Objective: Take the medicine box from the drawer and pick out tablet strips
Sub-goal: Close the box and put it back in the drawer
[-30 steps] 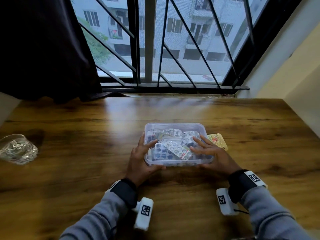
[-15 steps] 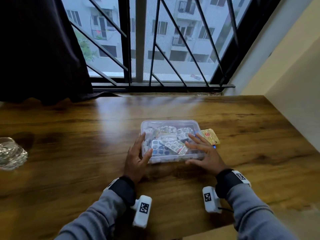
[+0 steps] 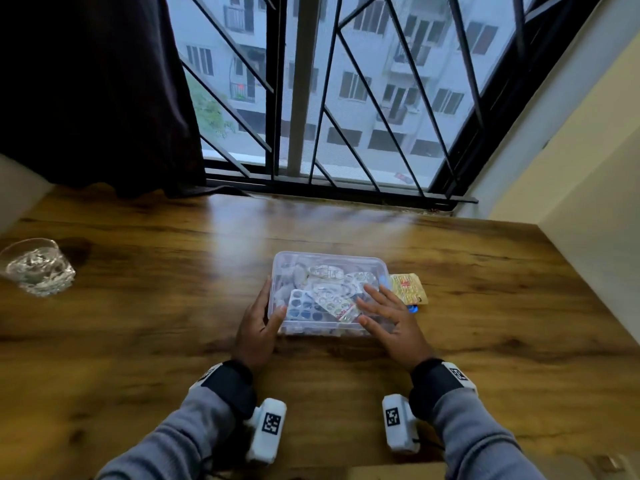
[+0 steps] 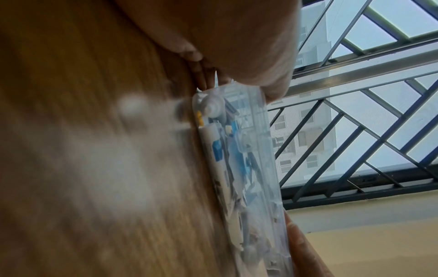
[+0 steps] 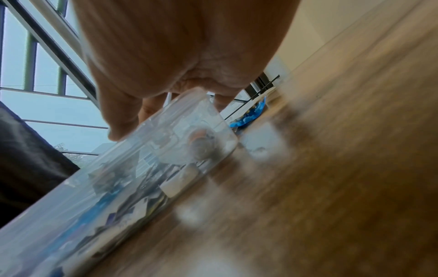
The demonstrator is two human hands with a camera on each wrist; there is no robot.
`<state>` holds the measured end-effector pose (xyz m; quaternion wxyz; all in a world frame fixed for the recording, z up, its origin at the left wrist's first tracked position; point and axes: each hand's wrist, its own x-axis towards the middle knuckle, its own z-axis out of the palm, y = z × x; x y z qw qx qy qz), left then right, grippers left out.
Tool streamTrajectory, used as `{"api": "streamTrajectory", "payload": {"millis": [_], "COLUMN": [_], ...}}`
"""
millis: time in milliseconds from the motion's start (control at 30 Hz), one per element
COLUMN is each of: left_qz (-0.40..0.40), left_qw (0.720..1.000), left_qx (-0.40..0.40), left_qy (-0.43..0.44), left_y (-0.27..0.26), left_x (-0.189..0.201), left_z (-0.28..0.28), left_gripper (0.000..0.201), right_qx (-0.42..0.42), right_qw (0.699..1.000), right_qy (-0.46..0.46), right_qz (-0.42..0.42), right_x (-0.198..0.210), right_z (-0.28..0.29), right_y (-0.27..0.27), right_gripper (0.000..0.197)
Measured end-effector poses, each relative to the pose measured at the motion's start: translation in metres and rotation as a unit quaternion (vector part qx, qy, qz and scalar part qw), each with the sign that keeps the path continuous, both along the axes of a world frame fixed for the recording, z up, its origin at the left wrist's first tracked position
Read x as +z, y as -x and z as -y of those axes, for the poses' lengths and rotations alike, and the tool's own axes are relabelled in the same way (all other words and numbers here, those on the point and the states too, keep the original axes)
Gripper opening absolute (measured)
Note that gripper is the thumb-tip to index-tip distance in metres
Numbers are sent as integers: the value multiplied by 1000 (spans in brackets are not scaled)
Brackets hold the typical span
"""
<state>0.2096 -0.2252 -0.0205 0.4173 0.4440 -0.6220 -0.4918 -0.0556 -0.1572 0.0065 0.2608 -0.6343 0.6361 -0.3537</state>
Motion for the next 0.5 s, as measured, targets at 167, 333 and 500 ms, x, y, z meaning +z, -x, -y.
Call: {"api": "streamTrajectory", "payload": {"millis": [167,333,500], "left_qz": [-6,-19,-56], "left_qw": [999,996,983], "left_qx": [44,79,149], "left_qy": [-19,-42,-87], "left_y": [6,12,23], "left_x": [0,7,16], "left_z": [-21,-41,-77], "left_gripper": [62,52,61], "right_qx": [32,63,14], "right_qw": [999,998,997], "right_qy": [-11,-15,26], "right_qz": [-3,-9,75], "right_x": [4,8,13], "right_z": [-4,-9,-54], "right_y": [3,7,29], "right_gripper": [38,42,59]}}
